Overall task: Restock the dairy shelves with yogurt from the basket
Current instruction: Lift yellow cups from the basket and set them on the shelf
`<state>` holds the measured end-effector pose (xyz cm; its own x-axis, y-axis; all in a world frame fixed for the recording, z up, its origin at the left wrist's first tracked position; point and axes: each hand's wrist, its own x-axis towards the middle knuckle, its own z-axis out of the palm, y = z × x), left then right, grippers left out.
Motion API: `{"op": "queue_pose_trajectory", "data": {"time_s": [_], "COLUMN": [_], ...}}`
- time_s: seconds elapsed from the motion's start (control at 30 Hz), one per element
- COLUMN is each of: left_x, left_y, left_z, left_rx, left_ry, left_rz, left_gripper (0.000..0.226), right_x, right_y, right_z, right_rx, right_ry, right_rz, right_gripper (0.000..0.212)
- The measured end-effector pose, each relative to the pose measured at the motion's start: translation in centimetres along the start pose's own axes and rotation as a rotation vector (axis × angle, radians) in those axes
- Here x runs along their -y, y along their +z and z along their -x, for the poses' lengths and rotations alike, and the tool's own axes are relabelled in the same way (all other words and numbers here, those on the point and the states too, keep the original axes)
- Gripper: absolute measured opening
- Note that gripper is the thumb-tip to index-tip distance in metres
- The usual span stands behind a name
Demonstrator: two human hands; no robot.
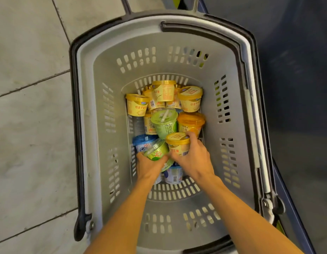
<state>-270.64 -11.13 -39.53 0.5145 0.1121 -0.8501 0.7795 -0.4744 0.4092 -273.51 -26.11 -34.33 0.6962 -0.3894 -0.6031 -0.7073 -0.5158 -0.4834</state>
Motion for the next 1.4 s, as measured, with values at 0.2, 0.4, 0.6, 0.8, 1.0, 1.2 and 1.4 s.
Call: {"op": "queue_pose_trajectory", "data": {"time_s": [0.2,0.4,0.6,0.8,1.0,1.2,1.4], "left_x": [-0.7,-4.5,-13.0,-24.5,-34.5,-41.3,-44.3], "left_y": [-0.3,-4.0,-10.3,-15.8,-18.1,-16.8,-11.8], "left_z": [1.4,6.8,15.8,28.2,42.5,56.6,68.4], "left_rx": [-0.087,-0.117,-0.129,-0.072,0.040,0.171,0.278], "left_ry": [0.079,0.215,0.406,0.652,0.853,1.044,1.182], "left_rz": [0.061,0.104,0.119,0.101,0.045,-0.004,-0.059], "left_gripper": [0.077,0.079,0.080,0.085,0.076,0.074,0.082], "right_x": [-0.1,3.2,9.4,16.5,21.2,22.3,19.2], "right_y": [-2.4,-7.1,-15.8,-27.4,-39.6,-50.6,-60.1], "right_z": [2.1,5.7,11.2,19.4,28.9,38.1,46.5], "right_rx": [-0.079,-0.136,-0.260,-0.389,-0.566,-0.725,-0.863], "right_ry": [0.015,-0.023,-0.108,-0.199,-0.252,-0.265,-0.252], "right_rz": [-0.096,-0.153,-0.262,-0.357,-0.422,-0.440,-0.459], "right_gripper": [0.082,0.080,0.069,0.065,0.061,0.065,0.067]}}
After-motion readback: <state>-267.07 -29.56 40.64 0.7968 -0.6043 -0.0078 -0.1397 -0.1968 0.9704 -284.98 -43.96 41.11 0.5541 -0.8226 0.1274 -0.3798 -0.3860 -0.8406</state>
